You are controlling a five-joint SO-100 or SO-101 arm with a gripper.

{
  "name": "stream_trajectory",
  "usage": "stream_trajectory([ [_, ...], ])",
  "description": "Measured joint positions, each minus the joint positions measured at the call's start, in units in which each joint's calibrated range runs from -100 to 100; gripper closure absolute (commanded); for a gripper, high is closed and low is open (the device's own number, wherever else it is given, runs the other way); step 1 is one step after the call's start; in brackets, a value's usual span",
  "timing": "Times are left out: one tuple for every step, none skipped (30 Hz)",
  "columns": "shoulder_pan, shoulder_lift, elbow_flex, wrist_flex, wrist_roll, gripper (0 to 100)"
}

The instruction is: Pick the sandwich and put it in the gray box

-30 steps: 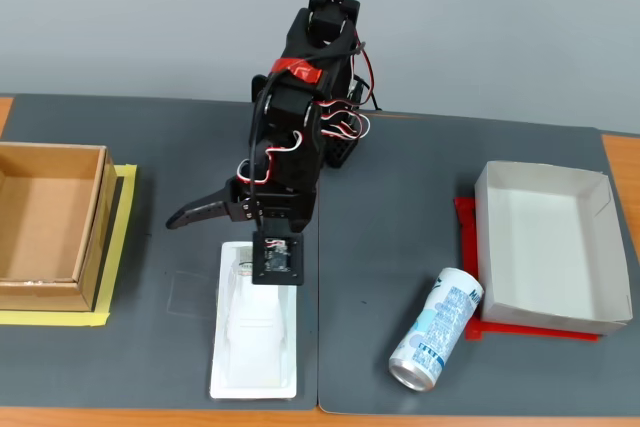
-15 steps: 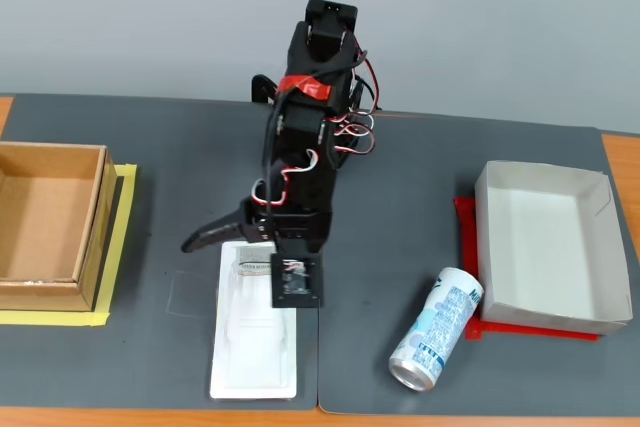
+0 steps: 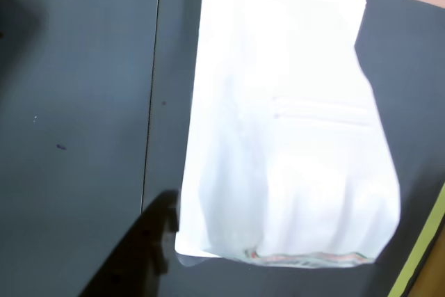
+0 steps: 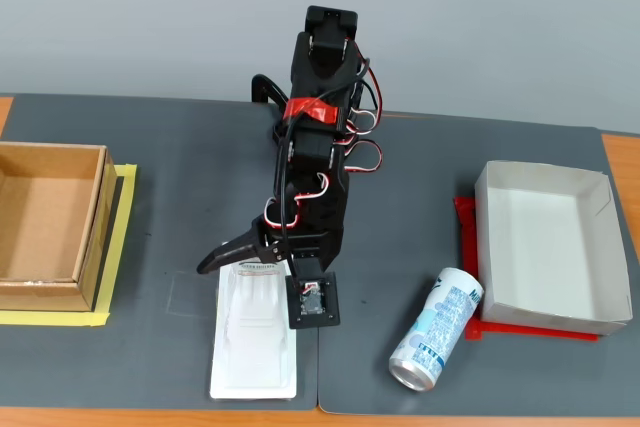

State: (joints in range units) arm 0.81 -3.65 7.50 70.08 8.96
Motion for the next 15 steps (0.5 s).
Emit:
stream_trajectory([
  [0.0, 0.34, 0.0, 0.0, 0.0, 37],
  [0.0, 0.59, 0.0, 0.0, 0.0, 37],
  [0.22, 0.76, 0.0, 0.0, 0.0, 37],
  [0.59, 0.93, 0.0, 0.0, 0.05, 37],
  [0.88, 0.93, 0.0, 0.0, 0.15, 37],
  [1.33, 0.93, 0.0, 0.0, 0.1, 37],
  [1.84, 0.93, 0.0, 0.0, 0.2, 37],
  [2.21, 0.93, 0.0, 0.0, 0.24, 37],
  [2.58, 0.93, 0.0, 0.0, 0.29, 37],
  [2.95, 0.93, 0.0, 0.0, 0.34, 37],
  [3.17, 0.93, 0.27, 0.0, 0.34, 37],
  [3.39, 0.93, 0.9, -0.09, 0.34, 37],
  [3.68, 0.93, 1.62, -0.09, 0.34, 37],
  [3.83, 0.93, 2.25, -0.09, 0.34, 37],
  [4.05, 0.93, 2.42, -0.09, 0.34, 37],
])
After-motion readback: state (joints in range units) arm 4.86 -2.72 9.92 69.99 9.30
